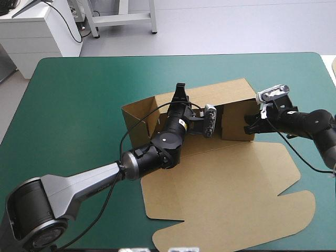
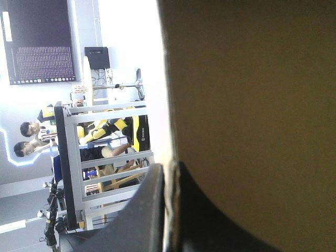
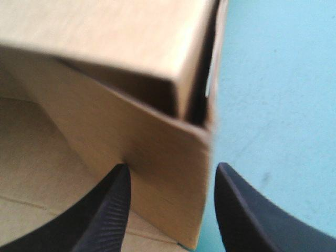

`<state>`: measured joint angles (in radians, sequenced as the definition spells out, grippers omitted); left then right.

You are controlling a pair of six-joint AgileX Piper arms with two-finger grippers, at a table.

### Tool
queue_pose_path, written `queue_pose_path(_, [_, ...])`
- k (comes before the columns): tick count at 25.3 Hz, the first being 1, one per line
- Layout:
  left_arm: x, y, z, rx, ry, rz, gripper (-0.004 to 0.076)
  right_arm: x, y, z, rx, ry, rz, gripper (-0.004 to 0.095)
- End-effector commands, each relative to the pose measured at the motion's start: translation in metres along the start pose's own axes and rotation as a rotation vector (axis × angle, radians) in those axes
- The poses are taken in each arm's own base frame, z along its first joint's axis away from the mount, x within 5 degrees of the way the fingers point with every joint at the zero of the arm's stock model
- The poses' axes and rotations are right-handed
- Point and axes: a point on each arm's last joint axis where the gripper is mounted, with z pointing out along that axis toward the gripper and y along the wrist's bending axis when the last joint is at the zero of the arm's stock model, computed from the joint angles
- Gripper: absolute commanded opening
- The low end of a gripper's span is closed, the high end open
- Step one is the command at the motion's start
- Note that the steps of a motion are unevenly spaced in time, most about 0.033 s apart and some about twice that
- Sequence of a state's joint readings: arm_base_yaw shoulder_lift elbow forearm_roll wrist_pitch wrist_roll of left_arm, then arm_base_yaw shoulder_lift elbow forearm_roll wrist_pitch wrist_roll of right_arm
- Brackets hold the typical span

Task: Fold the box

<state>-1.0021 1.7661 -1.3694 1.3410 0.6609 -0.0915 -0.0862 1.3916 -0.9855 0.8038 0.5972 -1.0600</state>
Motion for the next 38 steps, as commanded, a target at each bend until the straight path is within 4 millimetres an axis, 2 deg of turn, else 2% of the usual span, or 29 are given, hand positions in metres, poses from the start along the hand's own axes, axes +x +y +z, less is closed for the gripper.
queue_pose_path(1, [-0.004,0.015,-0.013,-0.032,-0.045,-0.031,-0.0008,-0.017,-0.007,-0.013,0.093,-0.113,0.015,0.0449])
queue_pose_path(8, [-0.003,0.015,-0.013,-0.032,-0.045,-0.028,-0.0008,-0.017,-0.007,-0.012,0.089,-0.113,0.019,0.0448])
queue_pose_path(16, [-0.003,0.015,-0.013,-0.032,-0.045,-0.028,-0.0008,-0.011,-0.012,0.003,0.078,-0.072,-0.019,0.0446])
queue_pose_path(22, [-0.004,0.015,-0.013,-0.031,-0.051,-0.028,-0.0008,-0.012,-0.012,0.006,0.064,-0.092,-0.038,0.0433])
queue_pose_path(25, [-0.004,0.015,-0.013,-0.031,-0.053,-0.028,-0.0008,-0.015,-0.01,0.006,0.048,-0.121,0.024,0.0335])
queue_pose_path(26, [-0.004,0.015,-0.013,-0.031,-0.054,-0.028,-0.0008,-0.015,-0.01,0.006,0.044,-0.128,0.044,0.0189])
queue_pose_path(28, [-0.004,0.015,-0.013,-0.031,-0.058,-0.027,-0.0008,-0.015,-0.01,0.006,0.043,-0.128,0.051,-0.001])
queue_pose_path(32, [-0.005,0.015,-0.013,-0.031,-0.061,-0.027,-0.0008,-0.015,-0.007,-0.004,0.055,-0.13,0.1,0.0001])
queue_pose_path(35, [-0.005,0.015,-0.013,-0.031,-0.061,-0.027,-0.0008,-0.005,-0.001,-0.021,0.125,-0.154,0.117,0.0001])
queue_pose_path(38, [-0.005,0.015,-0.013,-0.03,-0.067,-0.029,-0.0008,0.003,0.002,-0.028,0.16,-0.165,0.138,0.0001])
